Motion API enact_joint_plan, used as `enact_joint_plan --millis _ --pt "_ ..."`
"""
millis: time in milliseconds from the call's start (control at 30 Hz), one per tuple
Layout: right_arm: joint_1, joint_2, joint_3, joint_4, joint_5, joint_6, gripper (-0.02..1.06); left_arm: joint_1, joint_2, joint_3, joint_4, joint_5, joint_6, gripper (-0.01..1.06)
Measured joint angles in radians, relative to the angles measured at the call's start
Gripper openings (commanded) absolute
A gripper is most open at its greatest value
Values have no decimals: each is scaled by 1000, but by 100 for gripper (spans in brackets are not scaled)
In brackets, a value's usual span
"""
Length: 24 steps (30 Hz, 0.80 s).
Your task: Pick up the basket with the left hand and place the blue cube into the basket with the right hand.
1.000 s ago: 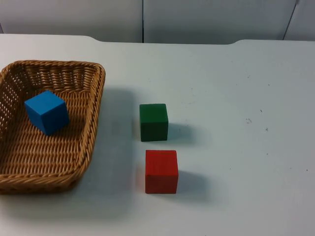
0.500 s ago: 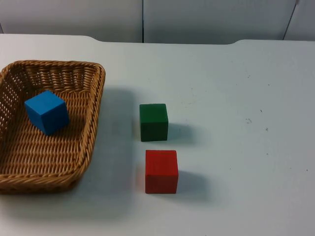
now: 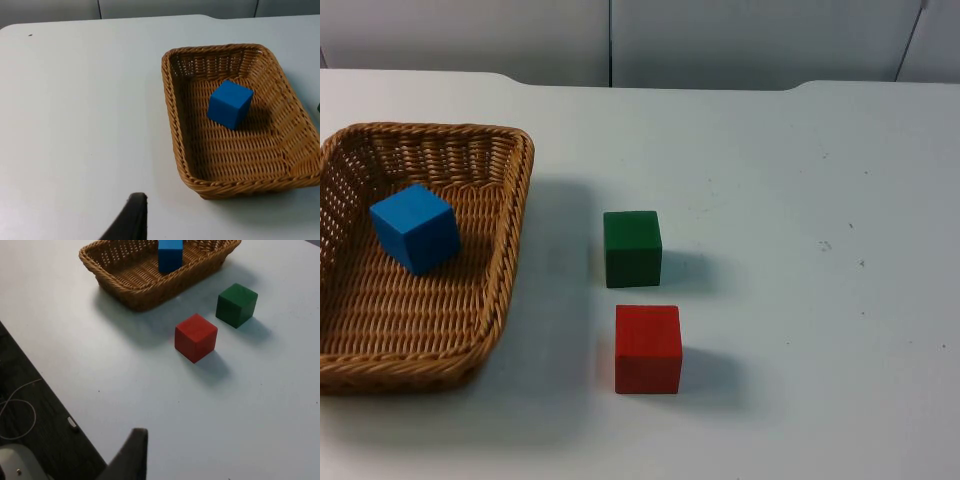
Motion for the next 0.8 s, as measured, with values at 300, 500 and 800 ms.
enact_joint_plan --millis 300,500,800 --pt "0 0 0 0 0 0 104 0 0 0 0 0 0 105" --pt "0 0 0 0 0 0 104 0 0 0 0 0 0 105" --pt "0 0 0 0 0 -20 104 0 0 0 0 0 0 105"
